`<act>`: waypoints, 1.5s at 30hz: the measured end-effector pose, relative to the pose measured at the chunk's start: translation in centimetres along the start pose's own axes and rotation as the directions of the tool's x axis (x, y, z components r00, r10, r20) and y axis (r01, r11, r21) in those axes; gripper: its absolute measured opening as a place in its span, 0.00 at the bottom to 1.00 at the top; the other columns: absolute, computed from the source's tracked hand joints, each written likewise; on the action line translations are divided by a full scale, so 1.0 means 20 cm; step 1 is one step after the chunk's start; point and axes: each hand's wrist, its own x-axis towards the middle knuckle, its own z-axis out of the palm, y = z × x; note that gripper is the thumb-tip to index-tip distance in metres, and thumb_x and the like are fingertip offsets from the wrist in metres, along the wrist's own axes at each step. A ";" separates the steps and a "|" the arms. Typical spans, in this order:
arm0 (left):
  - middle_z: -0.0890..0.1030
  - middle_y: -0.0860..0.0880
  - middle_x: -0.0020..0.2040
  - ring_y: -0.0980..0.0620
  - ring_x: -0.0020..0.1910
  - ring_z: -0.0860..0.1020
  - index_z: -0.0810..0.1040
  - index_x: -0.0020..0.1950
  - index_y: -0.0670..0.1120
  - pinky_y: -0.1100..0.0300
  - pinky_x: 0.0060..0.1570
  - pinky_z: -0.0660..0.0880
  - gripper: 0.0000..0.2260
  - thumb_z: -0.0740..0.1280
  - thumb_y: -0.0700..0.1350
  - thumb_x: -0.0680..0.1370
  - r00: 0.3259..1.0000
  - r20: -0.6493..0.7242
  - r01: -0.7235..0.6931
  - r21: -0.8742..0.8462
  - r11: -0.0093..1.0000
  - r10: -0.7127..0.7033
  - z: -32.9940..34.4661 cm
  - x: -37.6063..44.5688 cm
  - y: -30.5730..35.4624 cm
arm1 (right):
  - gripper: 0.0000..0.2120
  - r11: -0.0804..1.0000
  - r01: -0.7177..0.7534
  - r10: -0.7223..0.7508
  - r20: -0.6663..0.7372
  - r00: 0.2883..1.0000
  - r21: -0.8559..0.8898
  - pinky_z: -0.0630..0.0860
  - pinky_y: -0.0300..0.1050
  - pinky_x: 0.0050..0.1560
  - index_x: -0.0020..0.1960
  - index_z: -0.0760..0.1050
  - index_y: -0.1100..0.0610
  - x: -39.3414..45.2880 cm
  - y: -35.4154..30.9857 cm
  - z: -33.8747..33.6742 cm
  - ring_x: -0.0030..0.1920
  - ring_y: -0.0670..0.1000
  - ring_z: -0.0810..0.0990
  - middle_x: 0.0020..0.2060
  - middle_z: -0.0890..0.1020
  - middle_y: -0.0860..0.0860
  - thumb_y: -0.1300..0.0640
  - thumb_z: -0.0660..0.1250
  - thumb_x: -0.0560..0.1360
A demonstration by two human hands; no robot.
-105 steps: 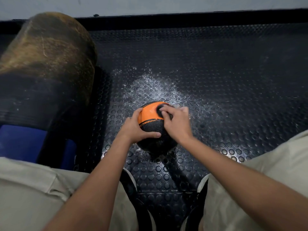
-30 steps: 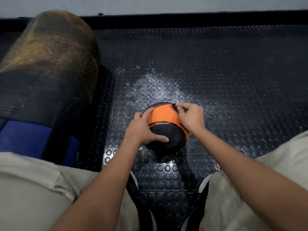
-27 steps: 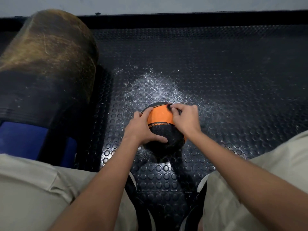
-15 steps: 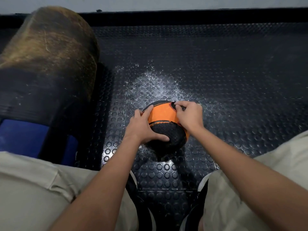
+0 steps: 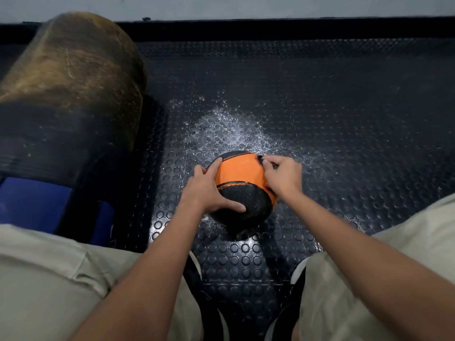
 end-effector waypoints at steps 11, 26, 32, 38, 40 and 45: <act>0.59 0.48 0.73 0.41 0.71 0.69 0.47 0.79 0.66 0.40 0.66 0.73 0.66 0.79 0.73 0.48 1.000 -0.014 0.016 -0.040 0.999 -0.017 -0.01 -0.02 -0.01 | 0.09 0.984 0.174 -0.175 0.032 0.984 0.031 0.80 0.48 0.58 0.57 0.85 0.44 -0.01 -0.02 0.05 0.51 0.52 0.80 0.46 0.84 0.45 0.49 0.68 0.79; 0.58 0.46 0.76 0.38 0.74 0.65 0.50 0.80 0.64 0.38 0.67 0.69 0.65 0.86 0.60 0.52 0.999 0.040 0.043 -0.178 0.983 -0.036 -0.06 -0.04 -0.06 | 0.10 0.989 -0.077 0.075 0.014 0.997 0.124 0.83 0.41 0.35 0.59 0.84 0.47 -0.05 -0.02 0.03 0.31 0.45 0.81 0.49 0.87 0.49 0.54 0.68 0.80; 0.67 0.48 0.76 0.44 0.74 0.68 0.52 0.81 0.58 0.46 0.71 0.68 0.68 0.88 0.53 0.49 0.996 0.073 0.058 -0.132 0.990 -0.048 -0.11 0.01 -0.09 | 0.12 0.941 0.339 -0.335 0.121 0.934 -0.009 0.63 0.30 0.53 0.61 0.83 0.46 -0.21 -0.10 0.10 0.44 0.42 0.65 0.57 0.83 0.47 0.51 0.68 0.80; 0.65 0.48 0.78 0.42 0.76 0.64 0.51 0.81 0.59 0.42 0.73 0.64 0.67 0.88 0.50 0.52 0.994 0.089 0.072 -0.162 0.984 -0.058 -0.12 -0.02 -0.10 | 0.11 0.996 0.025 -0.028 0.033 0.999 0.089 0.79 0.33 0.39 0.61 0.83 0.45 -0.09 0.01 0.09 0.38 0.44 0.80 0.50 0.83 0.50 0.51 0.68 0.80; 0.66 0.48 0.78 0.42 0.76 0.64 0.51 0.81 0.60 0.41 0.73 0.65 0.68 0.88 0.53 0.50 0.996 0.081 0.052 -0.151 0.987 -0.040 -0.11 -0.02 -0.09 | 0.11 0.983 -0.119 0.119 0.007 0.993 0.142 0.84 0.44 0.36 0.61 0.84 0.48 -0.06 0.02 0.10 0.35 0.49 0.84 0.45 0.86 0.48 0.54 0.68 0.80; 0.68 0.46 0.76 0.42 0.74 0.68 0.51 0.81 0.59 0.44 0.71 0.68 0.69 0.85 0.62 0.47 0.998 0.054 0.016 -0.020 1.000 -0.014 -0.11 -0.02 -0.08 | 0.11 0.989 0.149 -0.149 0.016 0.989 0.020 0.65 0.25 0.46 0.61 0.83 0.46 -0.19 -0.09 0.10 0.43 0.41 0.70 0.47 0.79 0.47 0.52 0.67 0.81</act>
